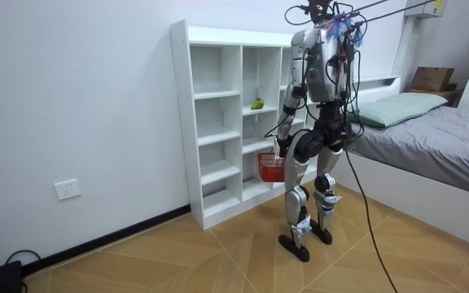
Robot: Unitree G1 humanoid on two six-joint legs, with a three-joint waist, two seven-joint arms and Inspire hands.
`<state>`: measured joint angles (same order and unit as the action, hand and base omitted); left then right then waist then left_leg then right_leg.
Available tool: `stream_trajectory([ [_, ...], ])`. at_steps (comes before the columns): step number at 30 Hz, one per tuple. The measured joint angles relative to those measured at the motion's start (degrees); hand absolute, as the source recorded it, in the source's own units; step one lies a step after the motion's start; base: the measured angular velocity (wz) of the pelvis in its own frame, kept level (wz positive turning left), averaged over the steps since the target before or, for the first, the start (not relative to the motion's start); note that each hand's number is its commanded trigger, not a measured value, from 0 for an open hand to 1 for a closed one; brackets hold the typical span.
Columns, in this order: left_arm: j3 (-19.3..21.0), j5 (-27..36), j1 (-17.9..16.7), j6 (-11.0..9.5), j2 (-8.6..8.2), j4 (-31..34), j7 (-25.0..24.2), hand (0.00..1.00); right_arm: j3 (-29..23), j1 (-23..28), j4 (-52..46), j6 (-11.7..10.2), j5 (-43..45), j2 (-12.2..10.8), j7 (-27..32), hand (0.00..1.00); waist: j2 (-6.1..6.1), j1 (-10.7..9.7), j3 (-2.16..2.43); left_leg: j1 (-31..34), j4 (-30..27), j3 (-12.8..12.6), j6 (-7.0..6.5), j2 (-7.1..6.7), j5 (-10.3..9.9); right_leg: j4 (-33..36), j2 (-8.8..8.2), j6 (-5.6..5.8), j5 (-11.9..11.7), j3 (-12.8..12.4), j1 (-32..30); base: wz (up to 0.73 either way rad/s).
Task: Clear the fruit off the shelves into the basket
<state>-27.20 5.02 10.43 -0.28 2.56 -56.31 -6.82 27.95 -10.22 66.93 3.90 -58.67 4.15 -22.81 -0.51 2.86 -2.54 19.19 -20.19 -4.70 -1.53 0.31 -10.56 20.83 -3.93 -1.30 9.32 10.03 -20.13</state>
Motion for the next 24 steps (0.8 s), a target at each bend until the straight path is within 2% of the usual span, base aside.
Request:
stream_trajectory([
  [7,0.1,-0.1,0.0,0.0,0.60,0.2,0.2,1.00,0.1,0.5,-0.2,0.0,-1.7,-0.2,-0.2,0.00,-0.17,-0.7,0.18,0.1,0.4,-0.4,-0.02,0.01,0.0,-0.1,0.34,0.04,0.0,0.1,-0.1,0.00],
  [14,-1.2,-3.0,-0.6,0.1,2.16,0.2,0.3,1.00,2.2,2.2,-0.7,-0.1,-3.1,0.6,-1.2,0.00,-0.27,-1.2,0.82,0.0,0.8,-1.2,-0.03,0.10,0.0,-0.2,0.44,0.07,0.0,-0.6,-0.4,-0.05],
  [17,-1.2,-3.4,-1.8,0.1,2.26,0.2,0.4,1.00,2.2,3.0,-0.7,-0.2,-3.2,0.8,-1.6,0.00,-0.23,-1.5,1.04,0.0,0.8,-1.3,-0.03,0.15,0.0,-0.2,0.47,0.07,-0.1,-0.8,-0.4,0.00],
  [24,-1.2,-3.5,-2.8,0.4,2.41,0.5,0.4,1.00,2.3,3.5,-1.5,-0.2,-4.4,1.3,-1.8,0.00,-0.23,-1.3,1.08,0.0,0.9,-1.8,-0.04,0.22,0.0,-0.2,0.74,0.14,-0.2,-1.7,-0.9,-0.03],
])
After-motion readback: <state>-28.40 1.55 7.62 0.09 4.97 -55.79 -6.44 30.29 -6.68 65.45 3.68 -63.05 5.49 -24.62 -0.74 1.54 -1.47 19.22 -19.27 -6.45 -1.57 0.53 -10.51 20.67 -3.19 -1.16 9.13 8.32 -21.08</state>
